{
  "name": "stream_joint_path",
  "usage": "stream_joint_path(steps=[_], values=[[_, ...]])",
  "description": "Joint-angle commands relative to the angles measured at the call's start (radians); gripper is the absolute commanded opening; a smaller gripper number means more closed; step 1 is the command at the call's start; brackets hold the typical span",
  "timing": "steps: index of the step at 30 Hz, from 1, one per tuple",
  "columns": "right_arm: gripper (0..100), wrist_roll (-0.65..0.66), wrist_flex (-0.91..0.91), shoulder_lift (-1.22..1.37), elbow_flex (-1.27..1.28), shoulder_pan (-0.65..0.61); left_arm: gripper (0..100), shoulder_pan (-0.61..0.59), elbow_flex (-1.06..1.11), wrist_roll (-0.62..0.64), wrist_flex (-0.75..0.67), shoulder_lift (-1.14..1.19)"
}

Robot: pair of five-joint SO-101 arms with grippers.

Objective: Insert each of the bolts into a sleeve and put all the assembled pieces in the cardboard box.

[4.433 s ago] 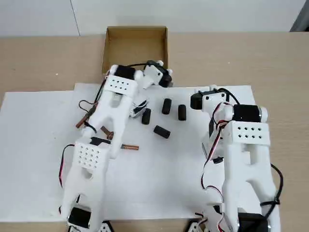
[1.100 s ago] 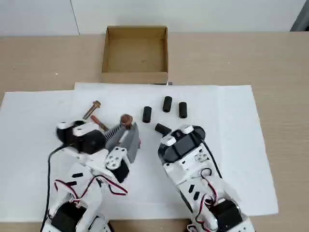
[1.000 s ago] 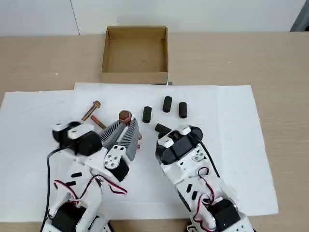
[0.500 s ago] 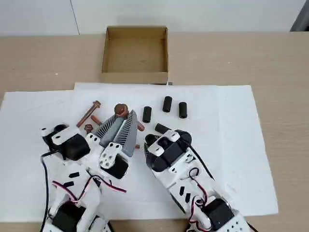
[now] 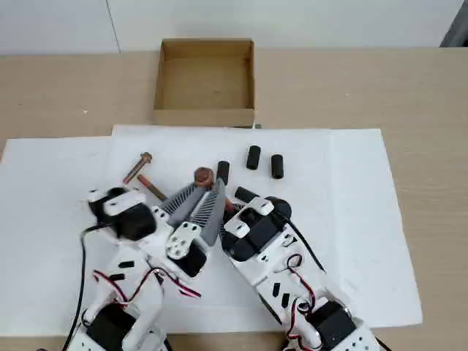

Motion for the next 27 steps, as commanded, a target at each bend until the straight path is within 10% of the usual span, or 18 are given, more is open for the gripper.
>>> stream_joint_path(steps=[1, 27], values=[[0.2, 0.012, -0.024, -0.007, -0.072, -0.004, 1, 0.009, 0.005, -0.005, -0.029, -0.015], [0.2, 0.051, -0.022, -0.007, -0.110, -0.004, 1, 0.006, 0.061, -0.054, -0.037, -0.017]])
